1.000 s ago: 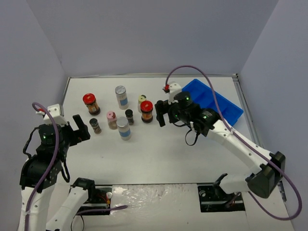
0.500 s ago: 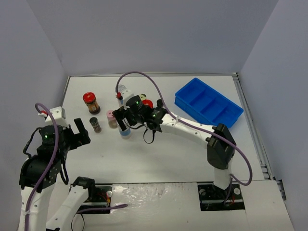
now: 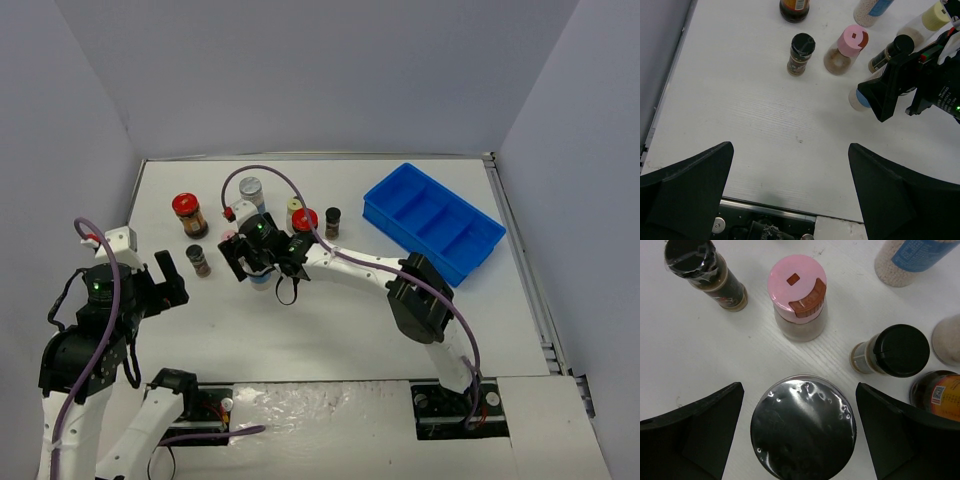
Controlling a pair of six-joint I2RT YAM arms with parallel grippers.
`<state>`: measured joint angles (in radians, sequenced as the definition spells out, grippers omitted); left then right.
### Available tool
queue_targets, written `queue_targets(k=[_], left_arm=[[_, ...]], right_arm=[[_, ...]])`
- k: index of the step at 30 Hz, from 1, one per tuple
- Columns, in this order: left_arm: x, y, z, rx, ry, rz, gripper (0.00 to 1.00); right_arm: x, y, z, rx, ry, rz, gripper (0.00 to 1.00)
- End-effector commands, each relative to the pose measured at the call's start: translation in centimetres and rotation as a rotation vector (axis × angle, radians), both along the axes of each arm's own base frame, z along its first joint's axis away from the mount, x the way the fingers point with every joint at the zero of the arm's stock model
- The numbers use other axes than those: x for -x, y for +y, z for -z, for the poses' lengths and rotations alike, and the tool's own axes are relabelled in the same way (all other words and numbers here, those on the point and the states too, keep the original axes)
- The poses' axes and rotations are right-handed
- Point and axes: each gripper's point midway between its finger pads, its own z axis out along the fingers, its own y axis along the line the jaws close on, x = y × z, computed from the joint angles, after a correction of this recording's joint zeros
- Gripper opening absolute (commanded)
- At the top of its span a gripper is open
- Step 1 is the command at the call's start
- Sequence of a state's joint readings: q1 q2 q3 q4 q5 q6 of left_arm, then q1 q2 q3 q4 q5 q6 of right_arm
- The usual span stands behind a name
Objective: Organize the condiment bottles
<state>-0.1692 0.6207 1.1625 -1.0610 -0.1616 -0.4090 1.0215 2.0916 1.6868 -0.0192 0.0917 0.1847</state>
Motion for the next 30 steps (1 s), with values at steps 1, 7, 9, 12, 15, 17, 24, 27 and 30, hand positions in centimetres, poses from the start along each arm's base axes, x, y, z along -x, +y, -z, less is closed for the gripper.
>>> queue_targets(k=[1, 7, 9, 12, 15, 17, 24, 27, 30], left_arm=[[-0.5, -0.3, -1.0, 0.023, -0.036, -0.002, 0.97], [-0.5, 0.0, -1.2, 0.011, -0.027, -0.013, 0.97], [-0.5, 0.0, -1.4, 0.011, -0.029, -0.015, 0.97], [-0.2, 0.1, -1.6, 0.004, -0.034, -0.007, 0.97], [0.1, 0.1, -1.4, -0.001, -0.027, 0.000, 0.97], [0.1, 0.0, -1.1, 0.001, -0.016, 0.000, 0.97], [-2.1, -1.1, -1.3, 0.057, -0.039, 0.009, 0.97], [-3.6, -1.6, -1.7, 0.047, -0.057, 0.035, 0.97], [-5.2, -1.9, -1.4, 0.023, -0.033, 0.065, 0.97]], right_arm=[[-0.8, 1.0, -3.3, -0.083, -0.076, 0.040, 0.79], [-0.6, 0.1, -3.3, -0.072, -0.086, 0.041, 0.40], [-0.2, -0.6, -4.2, -0.078, -0.093, 0.043, 0.33], [1.1, -2.3, -5.8, -0.093, -0.093, 0.031, 0.12], [2.4, -4.5, -10.1, -0.155, -0.129, 0.033, 0.03], [3.0, -6.8, -12.8, -0.179, -0.164, 0.055, 0.01], [0.5, -16.4, -19.8, -0.228, -0.239, 0.259, 0.00], [-2.6, -21.6, -22.5, -0.233, -0.290, 0.390, 0.00], [-5.8, -25.1, -24.2, -0.236, -0.319, 0.482, 0.00]])
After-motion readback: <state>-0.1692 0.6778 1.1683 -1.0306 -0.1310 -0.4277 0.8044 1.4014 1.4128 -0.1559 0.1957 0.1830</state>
